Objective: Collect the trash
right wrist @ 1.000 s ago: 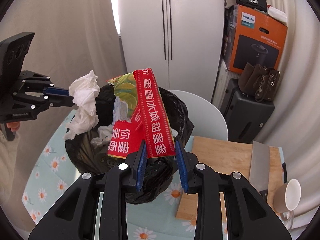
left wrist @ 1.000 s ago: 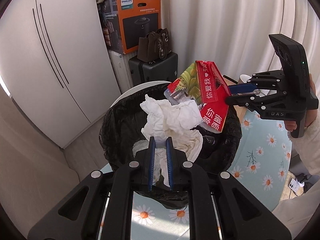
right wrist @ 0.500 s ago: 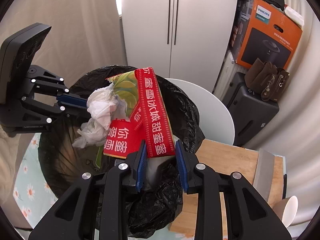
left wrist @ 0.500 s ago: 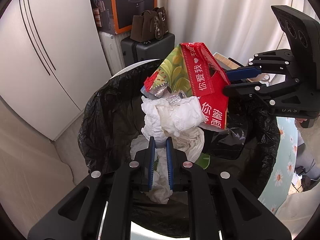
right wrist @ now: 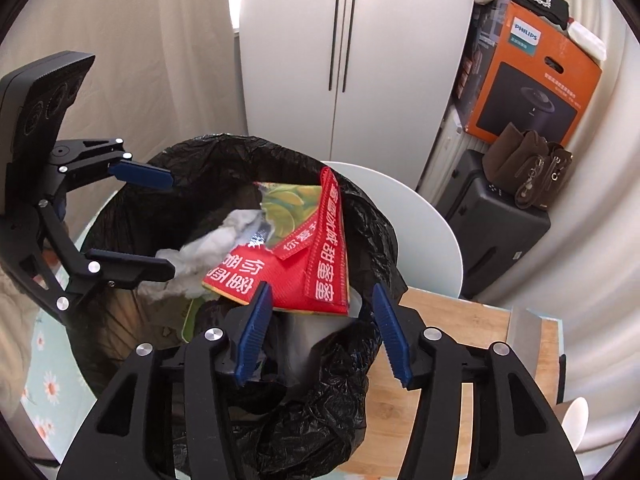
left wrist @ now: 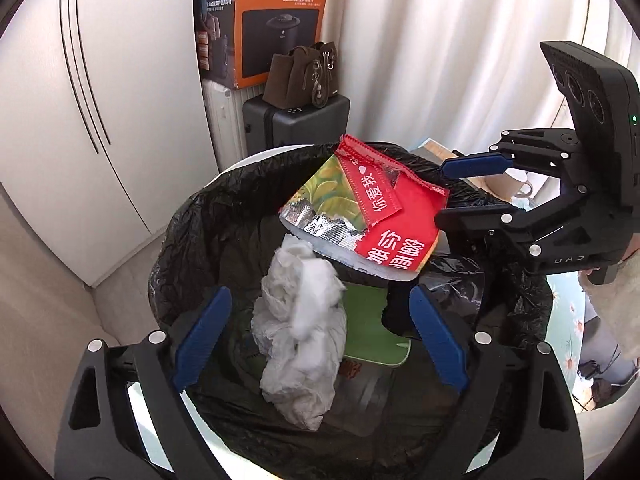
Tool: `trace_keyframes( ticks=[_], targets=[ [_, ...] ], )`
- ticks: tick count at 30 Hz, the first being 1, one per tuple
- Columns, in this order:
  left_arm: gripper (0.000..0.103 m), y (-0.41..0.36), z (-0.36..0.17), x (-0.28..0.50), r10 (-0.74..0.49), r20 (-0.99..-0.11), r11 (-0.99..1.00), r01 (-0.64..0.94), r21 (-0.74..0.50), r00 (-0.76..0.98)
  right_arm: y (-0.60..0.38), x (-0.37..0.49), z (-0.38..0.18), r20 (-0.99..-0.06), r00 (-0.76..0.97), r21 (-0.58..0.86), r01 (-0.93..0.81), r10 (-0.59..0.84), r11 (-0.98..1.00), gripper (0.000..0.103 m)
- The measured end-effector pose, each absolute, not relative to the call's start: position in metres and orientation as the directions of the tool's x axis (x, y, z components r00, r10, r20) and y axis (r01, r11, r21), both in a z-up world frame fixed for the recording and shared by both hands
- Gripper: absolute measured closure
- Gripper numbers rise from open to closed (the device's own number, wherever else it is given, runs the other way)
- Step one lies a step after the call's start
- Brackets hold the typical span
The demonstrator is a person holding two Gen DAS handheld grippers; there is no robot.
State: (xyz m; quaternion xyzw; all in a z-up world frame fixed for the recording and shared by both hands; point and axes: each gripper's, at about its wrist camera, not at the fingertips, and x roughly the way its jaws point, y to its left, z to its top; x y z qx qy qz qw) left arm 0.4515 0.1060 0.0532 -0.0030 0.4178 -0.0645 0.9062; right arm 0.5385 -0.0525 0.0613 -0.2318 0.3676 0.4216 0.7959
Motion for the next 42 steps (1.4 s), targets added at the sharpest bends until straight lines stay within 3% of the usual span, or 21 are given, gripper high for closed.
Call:
trace_keyframes(
  ticks=[5, 10, 27, 39, 42],
  targets=[
    [0.007, 0.094, 0.066, 0.416, -0.054, -0.713, 0.998, 0.065, -0.011, 0.699, -0.073, 0.523, 0.07, -0.747, 0.401, -0.059, -0.834, 0.53, 0.549, 0.031],
    [0.006, 0.075, 0.08, 0.376, -0.04, -0.676, 0.998, 0.061, 0.008, 0.736, -0.099, 0.5, 0.082, -0.717, 0.414, -0.045, -0.83, 0.561, 0.556, 0.019],
    [0.006, 0.015, 0.077, 0.267, 0.036, -0.606, 0.996, -0.081, -0.047, 0.794, -0.191, 0.411, 0.089, -0.691, 0.443, -0.043, -0.815, 0.572, 0.578, 0.014],
    [0.006, -0.029, 0.053, 0.213, 0.148, -0.632, 0.987, -0.151, 0.049, 0.76, -0.239, 0.359, 0.068, -0.706, 0.4, -0.007, -0.829, 0.585, 0.559, 0.014],
    [0.006, -0.036, 0.049, 0.203, 0.125, -0.646, 0.99, -0.14, 0.028, 0.753, -0.246, 0.35, 0.065, -0.709, 0.387, 0.008, -0.832, 0.59, 0.555, 0.014]
  ],
)
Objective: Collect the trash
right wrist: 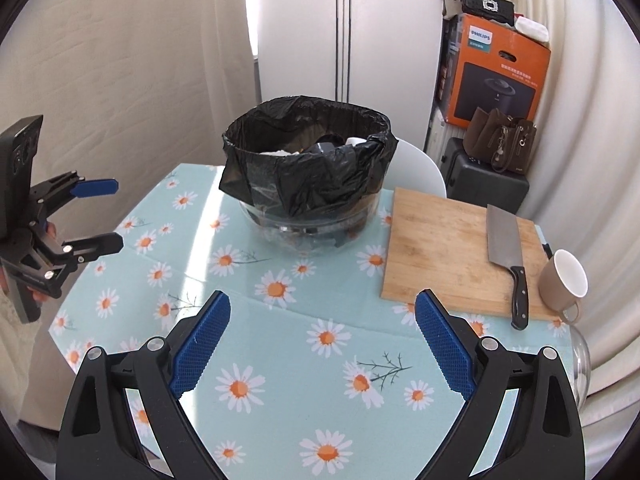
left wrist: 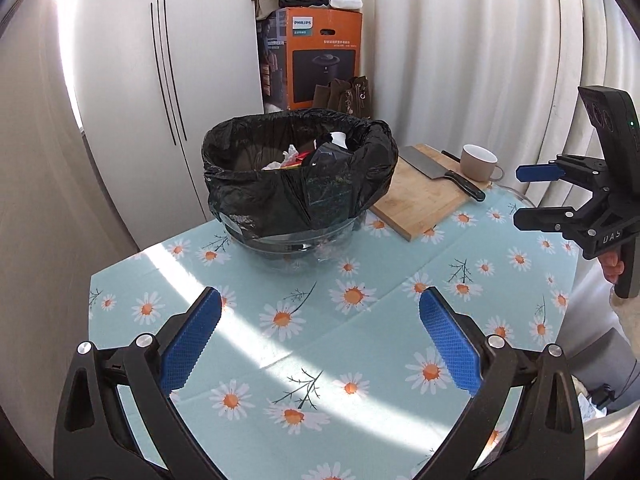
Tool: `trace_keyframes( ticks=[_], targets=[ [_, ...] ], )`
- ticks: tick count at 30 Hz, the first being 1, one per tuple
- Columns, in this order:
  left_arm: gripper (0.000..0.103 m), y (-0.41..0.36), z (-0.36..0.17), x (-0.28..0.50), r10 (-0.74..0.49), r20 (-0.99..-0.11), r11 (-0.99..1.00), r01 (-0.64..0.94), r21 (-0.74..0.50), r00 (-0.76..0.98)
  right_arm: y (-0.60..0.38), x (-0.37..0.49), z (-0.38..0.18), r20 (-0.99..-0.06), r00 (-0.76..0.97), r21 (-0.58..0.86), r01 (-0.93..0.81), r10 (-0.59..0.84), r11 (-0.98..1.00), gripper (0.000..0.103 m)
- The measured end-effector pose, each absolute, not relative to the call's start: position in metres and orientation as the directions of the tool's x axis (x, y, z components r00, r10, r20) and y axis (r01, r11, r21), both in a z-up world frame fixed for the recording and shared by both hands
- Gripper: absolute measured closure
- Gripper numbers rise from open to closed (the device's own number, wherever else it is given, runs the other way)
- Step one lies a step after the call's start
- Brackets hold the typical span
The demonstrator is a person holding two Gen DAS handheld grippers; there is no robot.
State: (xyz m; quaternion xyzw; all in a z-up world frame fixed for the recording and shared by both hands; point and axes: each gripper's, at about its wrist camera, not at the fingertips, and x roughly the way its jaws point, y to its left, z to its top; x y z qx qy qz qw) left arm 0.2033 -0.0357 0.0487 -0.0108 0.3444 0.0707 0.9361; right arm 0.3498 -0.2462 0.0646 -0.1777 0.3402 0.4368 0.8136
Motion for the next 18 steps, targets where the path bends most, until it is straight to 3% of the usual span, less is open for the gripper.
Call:
trace_keyframes(
  ticks=[18],
  targets=[
    [0.006, -0.057, 0.039, 0.181, 0.147, -0.647, 0.986, -0.161, 0.038, 0.748, -0.272, 0.316, 0.058, -0.722, 0.369, 0.013, -0.839, 0.586, 0.545, 0.014]
  ],
)
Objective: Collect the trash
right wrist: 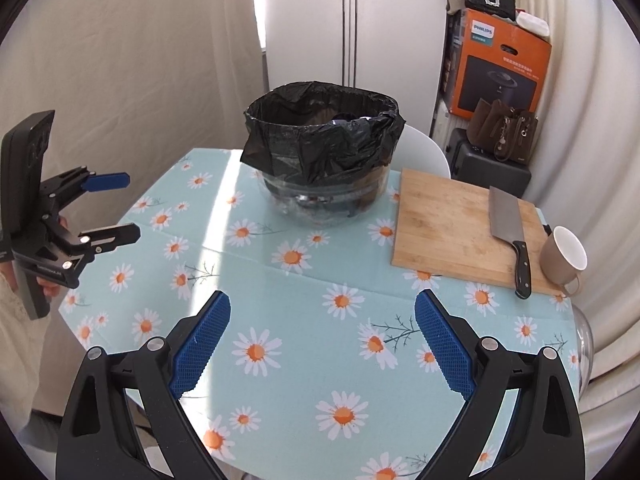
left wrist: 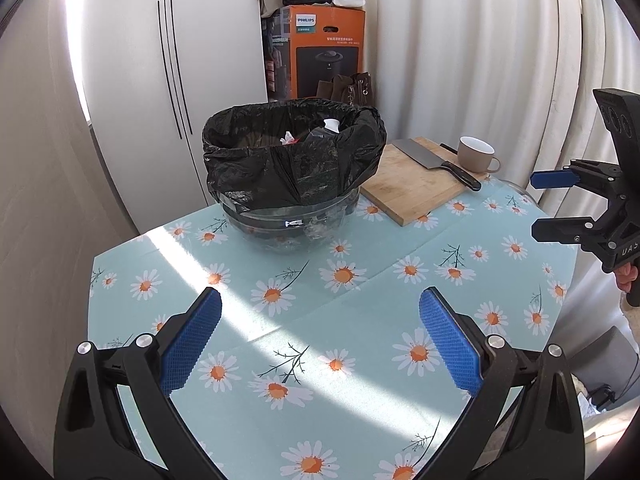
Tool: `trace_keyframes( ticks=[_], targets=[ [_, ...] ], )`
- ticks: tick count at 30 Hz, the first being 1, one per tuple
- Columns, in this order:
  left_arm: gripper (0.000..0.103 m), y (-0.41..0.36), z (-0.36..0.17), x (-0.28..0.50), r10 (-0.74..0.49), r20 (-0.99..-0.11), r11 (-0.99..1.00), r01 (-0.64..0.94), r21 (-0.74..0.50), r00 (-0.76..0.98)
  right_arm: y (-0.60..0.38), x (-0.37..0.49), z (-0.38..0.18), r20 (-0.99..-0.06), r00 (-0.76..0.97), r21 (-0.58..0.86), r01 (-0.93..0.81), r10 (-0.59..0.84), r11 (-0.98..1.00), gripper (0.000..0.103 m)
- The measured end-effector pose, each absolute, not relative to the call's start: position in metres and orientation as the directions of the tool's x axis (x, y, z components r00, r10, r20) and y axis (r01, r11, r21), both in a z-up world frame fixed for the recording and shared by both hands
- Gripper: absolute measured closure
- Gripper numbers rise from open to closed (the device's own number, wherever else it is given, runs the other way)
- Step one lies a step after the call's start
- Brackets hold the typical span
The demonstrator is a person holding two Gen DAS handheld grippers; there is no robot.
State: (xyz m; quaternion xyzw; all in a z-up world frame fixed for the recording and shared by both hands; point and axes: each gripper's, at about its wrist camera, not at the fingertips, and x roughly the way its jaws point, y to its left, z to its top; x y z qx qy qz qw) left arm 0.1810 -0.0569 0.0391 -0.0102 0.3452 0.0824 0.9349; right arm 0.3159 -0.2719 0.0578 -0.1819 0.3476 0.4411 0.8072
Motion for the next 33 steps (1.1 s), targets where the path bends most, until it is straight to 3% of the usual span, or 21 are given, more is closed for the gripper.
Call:
trace_keyframes(
  ticks=[33],
  targets=[
    [0.006, -0.074, 0.055, 0.186, 0.165, -0.658, 0.985, -0.155, 0.074, 0.735, -0.292, 0.313, 0.057, -0.719, 0.377, 0.019, -0.829, 0.584, 0.559, 0.014]
  ],
)
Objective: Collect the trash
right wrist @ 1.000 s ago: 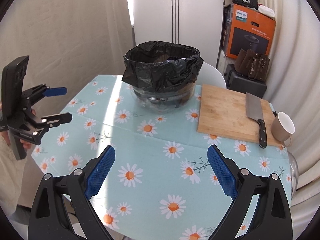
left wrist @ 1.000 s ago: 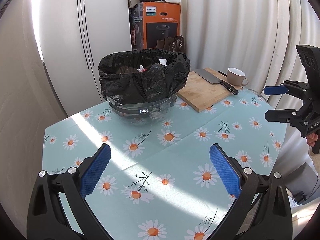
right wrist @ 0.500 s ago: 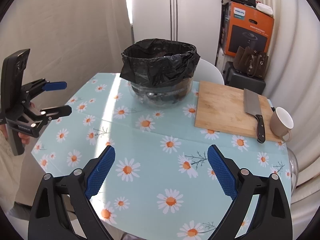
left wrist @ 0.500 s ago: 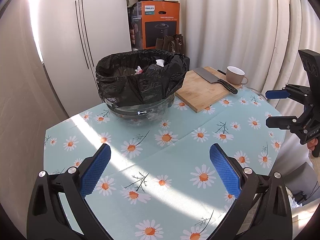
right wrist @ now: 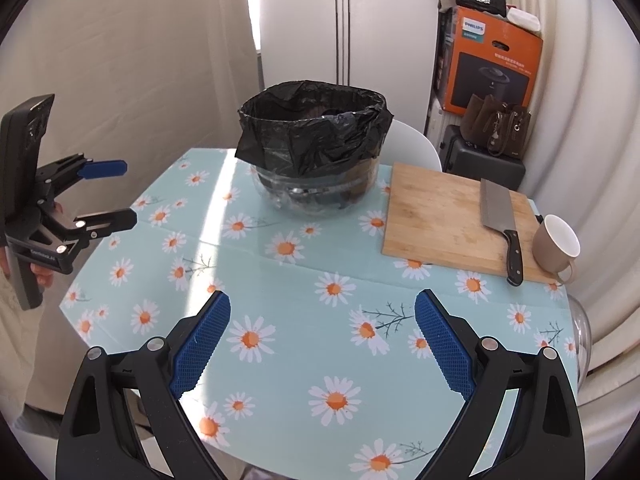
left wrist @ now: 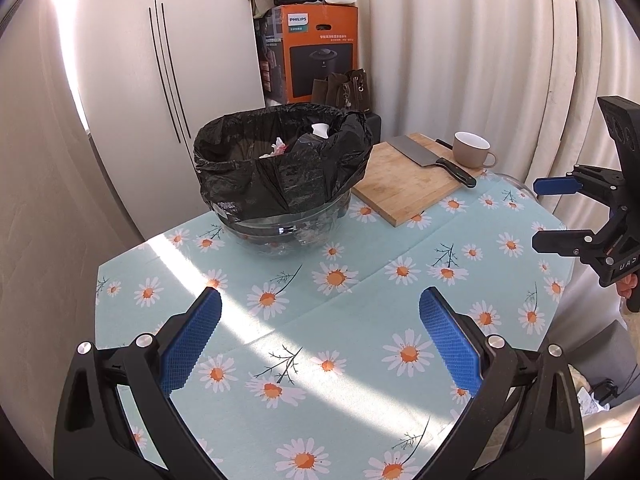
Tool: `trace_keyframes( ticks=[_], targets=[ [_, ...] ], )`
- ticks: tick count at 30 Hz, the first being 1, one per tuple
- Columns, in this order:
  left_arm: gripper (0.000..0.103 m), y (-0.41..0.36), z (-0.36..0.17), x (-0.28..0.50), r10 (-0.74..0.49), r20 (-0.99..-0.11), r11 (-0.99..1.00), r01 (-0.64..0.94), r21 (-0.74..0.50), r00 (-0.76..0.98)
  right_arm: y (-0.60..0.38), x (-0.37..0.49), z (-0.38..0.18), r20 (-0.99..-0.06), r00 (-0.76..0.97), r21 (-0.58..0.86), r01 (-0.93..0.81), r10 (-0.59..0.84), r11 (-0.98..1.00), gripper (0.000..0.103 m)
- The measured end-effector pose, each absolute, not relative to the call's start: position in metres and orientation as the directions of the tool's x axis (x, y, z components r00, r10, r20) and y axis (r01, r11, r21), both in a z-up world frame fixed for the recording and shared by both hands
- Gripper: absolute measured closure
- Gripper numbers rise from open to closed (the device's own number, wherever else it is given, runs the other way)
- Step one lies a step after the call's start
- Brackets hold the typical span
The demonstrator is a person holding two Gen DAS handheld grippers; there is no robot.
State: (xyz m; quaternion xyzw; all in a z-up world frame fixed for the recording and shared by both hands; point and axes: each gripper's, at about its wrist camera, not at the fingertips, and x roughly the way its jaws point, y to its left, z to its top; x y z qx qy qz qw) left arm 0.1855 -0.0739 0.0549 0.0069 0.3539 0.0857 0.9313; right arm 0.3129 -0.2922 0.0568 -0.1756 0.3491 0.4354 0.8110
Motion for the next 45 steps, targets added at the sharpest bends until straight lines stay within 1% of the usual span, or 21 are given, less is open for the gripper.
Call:
trace_keyframes(
  ticks=[13, 19, 32, 45],
  targets=[
    [0.006, -0.077, 0.052, 0.183, 0.144, -0.672, 0.988, -0.146, 0.054, 0.726, -0.295, 0.31, 0.063, -0.694, 0.398, 0.018, -0.824, 0.6, 0.566, 0.014],
    [0.006, -0.078, 0.053, 0.187, 0.14, -0.679, 0.988, -0.15, 0.043, 0.721, -0.296, 0.309, 0.062, -0.696, 0.397, 0.013, -0.826, 0.598, 0.563, 0.014],
    [0.006, -0.08, 0.055, 0.2, 0.147, -0.691, 0.988, -0.138, 0.069, 0.708, -0.302, 0.317, 0.062, -0.694, 0.416, 0.006, -0.813, 0.588, 0.582, 0.014],
    [0.006, -0.077, 0.057, 0.205, 0.15, -0.696, 0.987, -0.144, 0.068, 0.702, -0.294, 0.329, 0.057, -0.707, 0.39, 0.016, -0.825, 0.59, 0.565, 0.014]
  ],
)
